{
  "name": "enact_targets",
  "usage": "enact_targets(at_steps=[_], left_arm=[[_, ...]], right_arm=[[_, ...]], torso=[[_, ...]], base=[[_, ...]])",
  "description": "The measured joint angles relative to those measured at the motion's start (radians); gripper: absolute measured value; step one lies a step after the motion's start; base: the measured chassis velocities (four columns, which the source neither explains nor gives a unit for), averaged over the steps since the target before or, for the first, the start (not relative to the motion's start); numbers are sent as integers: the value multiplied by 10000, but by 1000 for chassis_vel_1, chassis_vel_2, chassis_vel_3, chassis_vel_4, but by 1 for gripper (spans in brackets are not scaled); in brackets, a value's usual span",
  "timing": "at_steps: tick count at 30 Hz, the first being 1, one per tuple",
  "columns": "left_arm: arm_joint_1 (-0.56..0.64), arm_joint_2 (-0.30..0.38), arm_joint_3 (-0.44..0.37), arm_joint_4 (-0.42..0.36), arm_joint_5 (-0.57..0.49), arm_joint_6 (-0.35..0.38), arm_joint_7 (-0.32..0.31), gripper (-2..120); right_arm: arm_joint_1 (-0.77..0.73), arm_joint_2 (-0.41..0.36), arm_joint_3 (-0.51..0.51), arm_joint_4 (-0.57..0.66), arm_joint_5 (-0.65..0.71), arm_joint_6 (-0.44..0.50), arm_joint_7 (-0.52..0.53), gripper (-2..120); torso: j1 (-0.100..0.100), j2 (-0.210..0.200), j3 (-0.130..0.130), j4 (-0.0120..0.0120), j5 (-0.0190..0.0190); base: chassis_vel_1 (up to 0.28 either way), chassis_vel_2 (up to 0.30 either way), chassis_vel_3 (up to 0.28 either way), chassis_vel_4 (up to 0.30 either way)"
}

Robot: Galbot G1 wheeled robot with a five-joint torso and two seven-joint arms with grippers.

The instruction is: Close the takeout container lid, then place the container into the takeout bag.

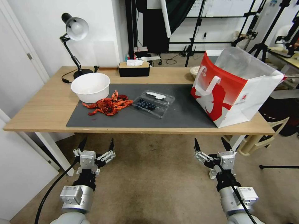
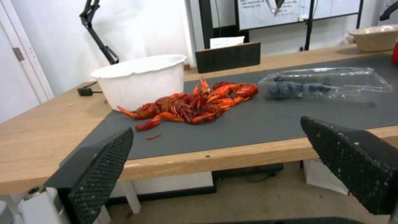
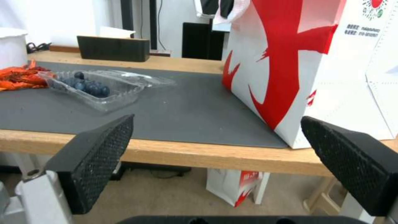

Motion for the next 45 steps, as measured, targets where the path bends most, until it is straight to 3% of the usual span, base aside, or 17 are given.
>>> enact_targets(at_steps=[18, 19, 21, 24, 27, 45], left_arm=[[-27, 38, 126, -36, -139, 65, -163, 100], [-144, 187, 572, -246, -598, 336, -645, 100], [-198, 250, 756, -336, -788, 451, -852, 100], [-562, 699, 2070, -962, -2191, 1298, -2376, 100], [-757, 949, 2603, -1141, -2827, 1621, -2795, 100], [-930, 1145, 2492, -744, -2710, 1191, -2503, 100]], right_arm=[[106, -115, -220, -102, -25, 48, 59, 100], [407, -433, -866, -439, -139, 198, 220, 100], [551, -581, -1166, -591, -188, 264, 285, 100], [802, -824, -1393, -738, -111, 442, 372, 100], [828, -844, -1309, -722, -86, 464, 370, 100], [1167, -925, -1228, -969, 155, 469, 144, 100]], torso=[[0, 0, 0, -3, -3], [-1, 0, 0, -3, 0], [0, 0, 0, 3, 7], [0, 0, 2, -2, 3], [-1, 0, 1, -5, 1], [0, 0, 0, 0, -1]], base=[[0, 0, 0, 0], [0, 0, 0, 0], [0, 0, 0, 0], [0, 0, 0, 0], [0, 0, 0, 0], [0, 0, 0, 0]])
